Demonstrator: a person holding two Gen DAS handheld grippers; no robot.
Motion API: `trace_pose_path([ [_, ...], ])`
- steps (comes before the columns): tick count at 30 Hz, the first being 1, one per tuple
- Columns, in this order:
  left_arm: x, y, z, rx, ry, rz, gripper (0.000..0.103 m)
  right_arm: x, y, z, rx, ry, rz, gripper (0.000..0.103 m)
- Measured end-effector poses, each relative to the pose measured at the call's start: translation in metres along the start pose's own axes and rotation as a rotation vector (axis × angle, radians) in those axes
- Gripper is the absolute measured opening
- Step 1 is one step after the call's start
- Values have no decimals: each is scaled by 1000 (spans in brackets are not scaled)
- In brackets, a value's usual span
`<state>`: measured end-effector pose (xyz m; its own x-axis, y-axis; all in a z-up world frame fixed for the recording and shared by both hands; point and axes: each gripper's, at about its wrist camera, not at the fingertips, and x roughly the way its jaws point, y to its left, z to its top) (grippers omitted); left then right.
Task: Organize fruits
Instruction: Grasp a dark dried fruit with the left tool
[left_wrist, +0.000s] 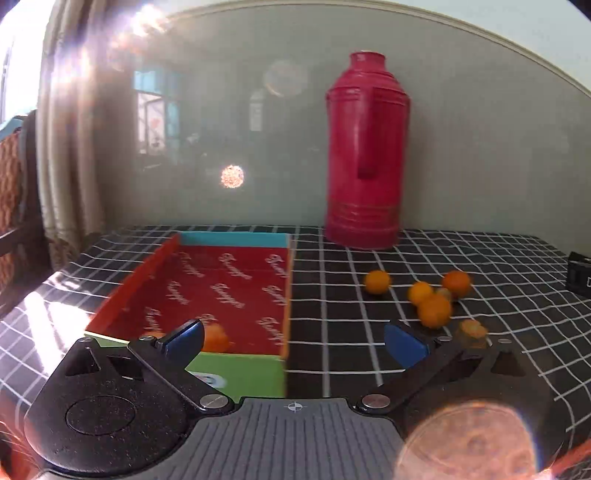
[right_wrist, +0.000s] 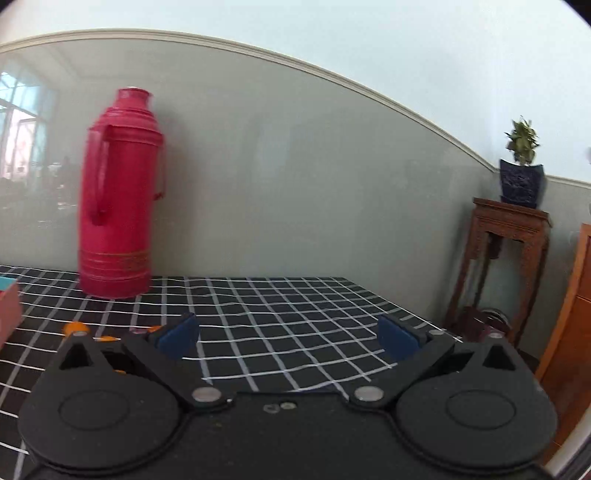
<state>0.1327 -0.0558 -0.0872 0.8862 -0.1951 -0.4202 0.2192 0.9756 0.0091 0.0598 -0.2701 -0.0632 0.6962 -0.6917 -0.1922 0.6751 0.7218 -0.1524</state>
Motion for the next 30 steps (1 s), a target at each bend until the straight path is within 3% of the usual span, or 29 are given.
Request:
trace_pose_path([
  [8, 10, -70, -12, 87, 36, -129, 101, 5, -32, -8, 33, 28, -35, 97],
  [9, 11, -78, -14, 96, 40, -140, 90, 6, -35, -7, 39, 32, -36, 97],
  [11, 17, -91, -18, 116, 68, -161, 80, 7, -44, -8, 56, 39, -35, 97],
  [14, 26, -99, -23, 102, 114, -160, 79, 7, -53, -8, 80, 41, -33, 97],
  [17, 31, -106, -26, 108, 127, -158, 64, 7, -58, -9, 92, 44, -34, 97],
  [22, 39, -112, -33, 100, 161, -165, 53, 8, -63, -9, 103, 47, -26, 97],
  [23, 40, -113, -32, 103, 158, -175, 41, 7, -64, -9, 107, 47, -25, 97],
  [30, 36, -115, -34, 127, 141, -168, 39, 7, -65, -7, 121, 45, -26, 97],
])
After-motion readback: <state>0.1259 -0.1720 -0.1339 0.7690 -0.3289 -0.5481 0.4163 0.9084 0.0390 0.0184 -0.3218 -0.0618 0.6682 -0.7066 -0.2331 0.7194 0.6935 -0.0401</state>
